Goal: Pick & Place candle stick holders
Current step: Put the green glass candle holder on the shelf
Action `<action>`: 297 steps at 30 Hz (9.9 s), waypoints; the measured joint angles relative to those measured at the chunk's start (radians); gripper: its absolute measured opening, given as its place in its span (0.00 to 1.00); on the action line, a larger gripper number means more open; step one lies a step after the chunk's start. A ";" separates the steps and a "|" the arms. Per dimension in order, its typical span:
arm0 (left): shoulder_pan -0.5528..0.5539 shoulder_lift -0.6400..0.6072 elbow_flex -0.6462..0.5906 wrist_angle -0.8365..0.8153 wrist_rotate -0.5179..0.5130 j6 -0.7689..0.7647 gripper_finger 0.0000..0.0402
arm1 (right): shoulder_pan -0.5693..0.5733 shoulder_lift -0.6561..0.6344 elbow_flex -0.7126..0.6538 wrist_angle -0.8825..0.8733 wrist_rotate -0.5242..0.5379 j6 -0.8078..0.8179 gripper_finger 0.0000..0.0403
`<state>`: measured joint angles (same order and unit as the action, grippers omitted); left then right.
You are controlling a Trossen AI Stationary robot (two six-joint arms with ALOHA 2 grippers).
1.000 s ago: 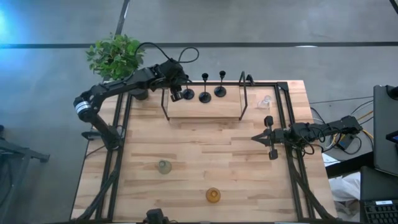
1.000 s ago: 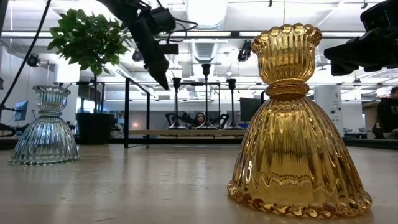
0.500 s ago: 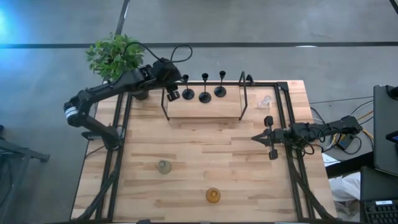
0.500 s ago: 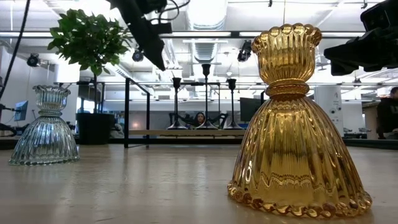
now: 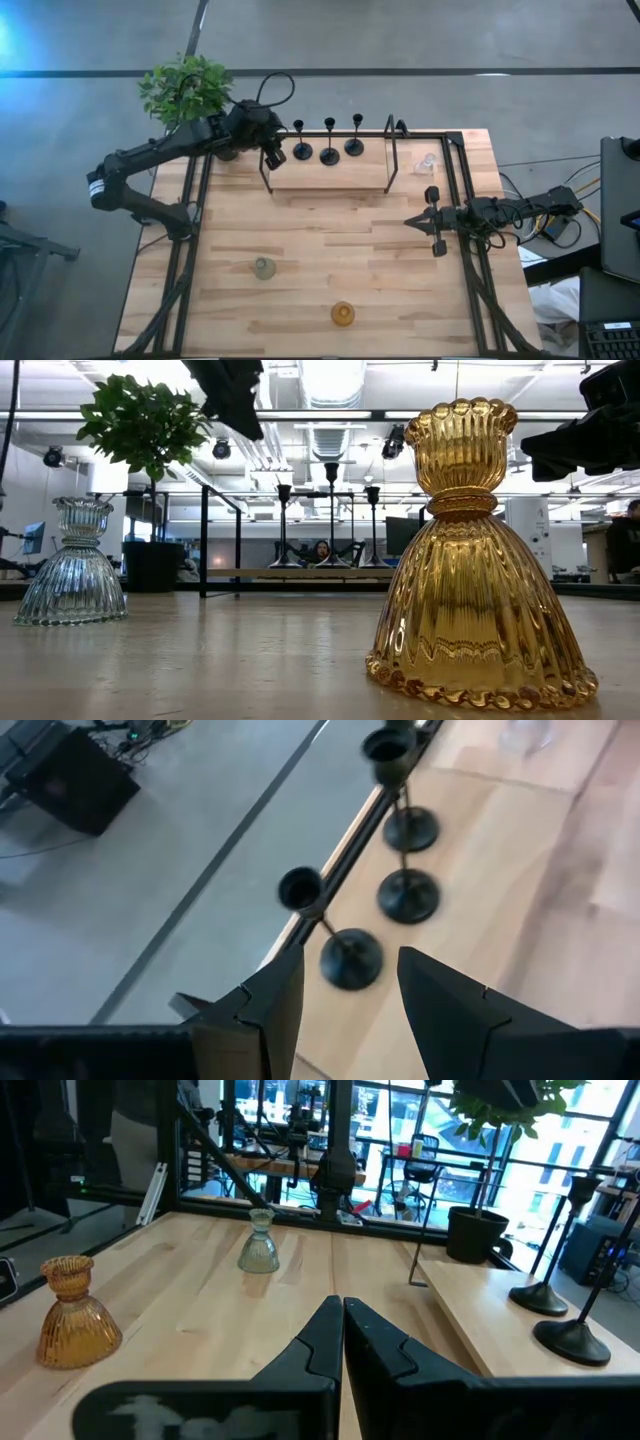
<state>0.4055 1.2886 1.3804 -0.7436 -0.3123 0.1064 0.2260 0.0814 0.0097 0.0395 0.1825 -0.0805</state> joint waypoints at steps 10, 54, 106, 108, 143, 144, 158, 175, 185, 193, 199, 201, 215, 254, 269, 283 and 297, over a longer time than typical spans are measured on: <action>-0.089 -0.047 -0.001 -0.002 -0.003 -0.109 0.42 | 0.000 0.000 0.000 0.000 0.000 0.000 0.02; -1.170 -0.095 -0.001 -0.718 -0.530 -1.488 0.39 | 0.000 0.000 0.000 0.000 0.000 -0.001 0.02; -1.375 -0.088 -0.767 0.116 -0.313 -1.681 0.60 | 0.000 0.000 0.000 0.000 0.000 -0.001 0.02; -1.374 -0.088 -0.778 0.120 -0.318 -1.647 0.61 | 0.000 0.000 0.000 0.000 0.000 -0.001 0.02; -1.262 -0.089 -0.927 0.567 -0.397 -1.211 0.60 | 0.000 0.000 0.000 0.000 0.000 -0.001 0.02; -1.260 -0.089 -0.927 0.568 -0.396 -1.206 0.60 | 0.000 0.000 0.000 0.000 0.000 -0.001 0.02; -1.202 -0.089 -0.972 0.664 -0.393 -1.147 0.60 | 0.000 0.000 0.000 0.000 0.000 0.000 0.02; -1.198 -0.089 -0.978 0.692 -0.393 -1.119 0.45 | 0.000 0.000 0.000 0.000 0.000 0.000 0.02; -1.198 -0.089 -0.978 0.691 -0.435 -1.119 0.36 | 0.000 0.000 0.000 0.000 0.000 -0.001 0.02; -1.197 -0.088 -0.978 0.692 -0.492 -1.119 0.35 | 0.000 0.000 0.000 0.000 0.000 0.000 0.02; -1.195 -0.088 -0.984 0.692 -0.540 -1.109 0.35 | 0.000 0.000 0.000 0.000 0.000 -0.001 0.02; -1.193 -0.088 -0.994 0.691 -0.542 -1.111 0.35 | 0.000 0.000 0.000 0.000 0.000 0.001 0.02; -1.161 -0.088 -1.033 0.725 -0.623 -1.086 0.35 | 0.000 0.000 0.000 0.000 0.000 -0.001 0.02; -0.733 0.305 -0.666 0.993 -0.663 -0.685 0.35 | 0.000 0.000 0.000 0.000 0.000 0.000 0.02; -0.483 0.300 -0.534 0.859 -0.623 -0.693 0.35 | 0.000 0.000 0.000 0.000 0.000 -0.001 0.02; -0.353 0.300 -0.534 0.839 -0.648 -0.722 0.35 | 0.000 0.000 0.000 0.000 0.000 0.000 0.02; -0.329 0.300 -0.523 0.830 -0.650 -0.775 0.35 | 0.000 0.000 0.000 0.000 0.000 0.000 0.02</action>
<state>0.0766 1.5890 0.8570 0.0868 -0.9622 -0.6685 0.2264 0.0814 0.0093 0.0395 0.1825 -0.0802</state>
